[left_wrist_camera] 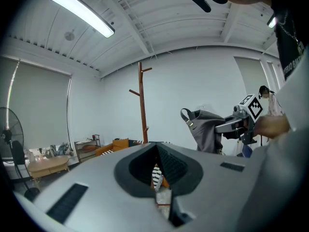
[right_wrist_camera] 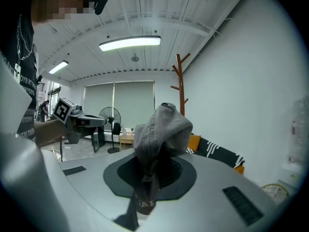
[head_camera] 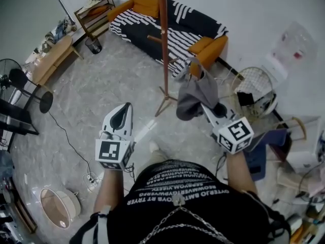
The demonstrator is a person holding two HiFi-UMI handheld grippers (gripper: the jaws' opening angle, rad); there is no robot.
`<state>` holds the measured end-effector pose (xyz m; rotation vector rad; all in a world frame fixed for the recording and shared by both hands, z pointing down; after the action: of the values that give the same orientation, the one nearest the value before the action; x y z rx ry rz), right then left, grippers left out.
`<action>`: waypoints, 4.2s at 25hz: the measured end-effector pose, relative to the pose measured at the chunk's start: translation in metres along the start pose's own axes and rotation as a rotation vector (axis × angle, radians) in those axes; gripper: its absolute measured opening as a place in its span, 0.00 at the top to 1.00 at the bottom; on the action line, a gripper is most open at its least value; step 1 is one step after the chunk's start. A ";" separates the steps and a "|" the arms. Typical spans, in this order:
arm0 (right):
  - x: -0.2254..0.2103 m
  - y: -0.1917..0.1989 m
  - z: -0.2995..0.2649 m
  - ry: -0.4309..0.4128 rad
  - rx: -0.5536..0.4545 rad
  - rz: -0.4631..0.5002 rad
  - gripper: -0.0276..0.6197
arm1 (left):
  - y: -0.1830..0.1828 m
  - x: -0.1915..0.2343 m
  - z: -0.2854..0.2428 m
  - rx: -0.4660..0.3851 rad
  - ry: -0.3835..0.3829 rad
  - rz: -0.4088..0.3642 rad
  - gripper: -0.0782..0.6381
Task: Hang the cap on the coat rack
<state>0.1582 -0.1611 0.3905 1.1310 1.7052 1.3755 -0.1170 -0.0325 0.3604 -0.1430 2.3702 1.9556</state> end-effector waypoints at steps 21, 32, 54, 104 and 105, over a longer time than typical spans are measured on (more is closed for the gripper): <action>-0.022 0.007 -0.038 -0.004 0.022 -0.023 0.91 | 0.015 0.020 -0.049 0.057 0.049 -0.041 0.89; -0.033 -0.008 -0.073 0.029 0.031 -0.014 0.91 | 0.010 0.054 -0.082 0.035 0.081 -0.046 0.89; -0.006 -0.045 -0.170 0.074 0.036 0.020 0.91 | 0.013 0.163 -0.110 -0.006 0.131 -0.041 0.89; -0.117 0.004 -0.266 0.027 0.132 -0.103 0.91 | 0.013 0.175 -0.263 0.066 0.186 -0.045 0.89; -0.118 0.006 -0.267 0.025 0.130 -0.104 0.91 | 0.013 0.174 -0.265 0.068 0.187 -0.046 0.89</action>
<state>-0.0299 -0.3753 0.4541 1.0825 1.8673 1.2345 -0.2893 -0.2954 0.4048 -0.3891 2.5179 1.9157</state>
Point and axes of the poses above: the fingertips, and each gripper's own axes: z backward along the fingers, x to its left, y out of its underside, the point moved 6 cm from there along z, backward along the fingers, and after that the axes turned 3 degrees about -y, right-handed, at the moved point
